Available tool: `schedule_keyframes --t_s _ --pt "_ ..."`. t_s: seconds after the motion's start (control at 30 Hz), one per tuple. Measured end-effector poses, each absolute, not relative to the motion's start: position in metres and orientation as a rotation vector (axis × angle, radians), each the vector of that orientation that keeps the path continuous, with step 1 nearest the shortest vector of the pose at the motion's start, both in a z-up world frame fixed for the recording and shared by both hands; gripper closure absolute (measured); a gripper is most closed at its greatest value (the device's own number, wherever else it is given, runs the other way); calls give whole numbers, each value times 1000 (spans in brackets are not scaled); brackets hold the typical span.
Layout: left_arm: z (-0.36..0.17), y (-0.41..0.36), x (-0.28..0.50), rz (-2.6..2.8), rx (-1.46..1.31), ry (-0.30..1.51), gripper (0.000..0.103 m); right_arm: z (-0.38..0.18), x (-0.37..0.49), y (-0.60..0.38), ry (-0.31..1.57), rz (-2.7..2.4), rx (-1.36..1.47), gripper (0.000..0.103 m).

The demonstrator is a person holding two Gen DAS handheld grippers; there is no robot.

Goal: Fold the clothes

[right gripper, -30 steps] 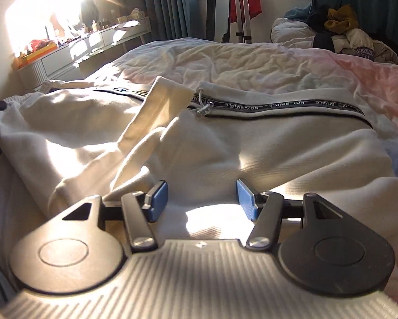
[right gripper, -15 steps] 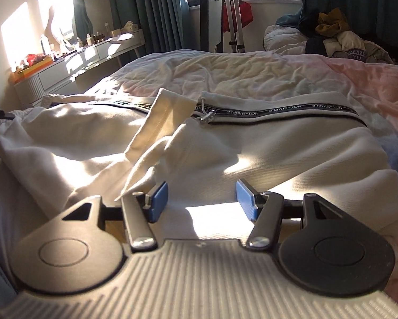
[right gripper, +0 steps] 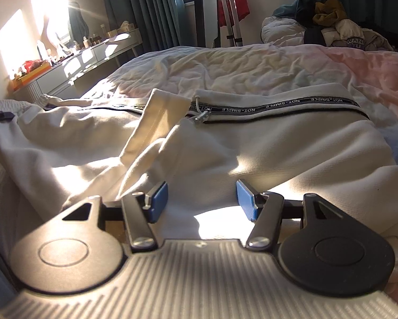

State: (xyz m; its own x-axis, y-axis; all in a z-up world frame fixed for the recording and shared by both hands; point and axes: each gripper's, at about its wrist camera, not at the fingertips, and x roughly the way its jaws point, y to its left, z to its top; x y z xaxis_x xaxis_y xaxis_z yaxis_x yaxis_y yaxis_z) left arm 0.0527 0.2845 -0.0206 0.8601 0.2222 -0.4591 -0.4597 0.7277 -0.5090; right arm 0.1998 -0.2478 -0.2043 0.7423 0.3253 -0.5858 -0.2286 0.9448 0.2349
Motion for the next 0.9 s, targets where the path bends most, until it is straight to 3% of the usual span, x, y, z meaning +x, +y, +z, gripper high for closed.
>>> schedule_keyframes --t_s 0.4,0.67,0.9 --pt "116 77 76 144 -356 212 90 -173 180 -352 593 46 501 43" --pt "124 -76 98 -1 -264 210 90 -156 158 -414 482 -64 641 41" --pt "67 -213 105 -146 -100 276 91 -150 137 -476 379 -146 788 41"
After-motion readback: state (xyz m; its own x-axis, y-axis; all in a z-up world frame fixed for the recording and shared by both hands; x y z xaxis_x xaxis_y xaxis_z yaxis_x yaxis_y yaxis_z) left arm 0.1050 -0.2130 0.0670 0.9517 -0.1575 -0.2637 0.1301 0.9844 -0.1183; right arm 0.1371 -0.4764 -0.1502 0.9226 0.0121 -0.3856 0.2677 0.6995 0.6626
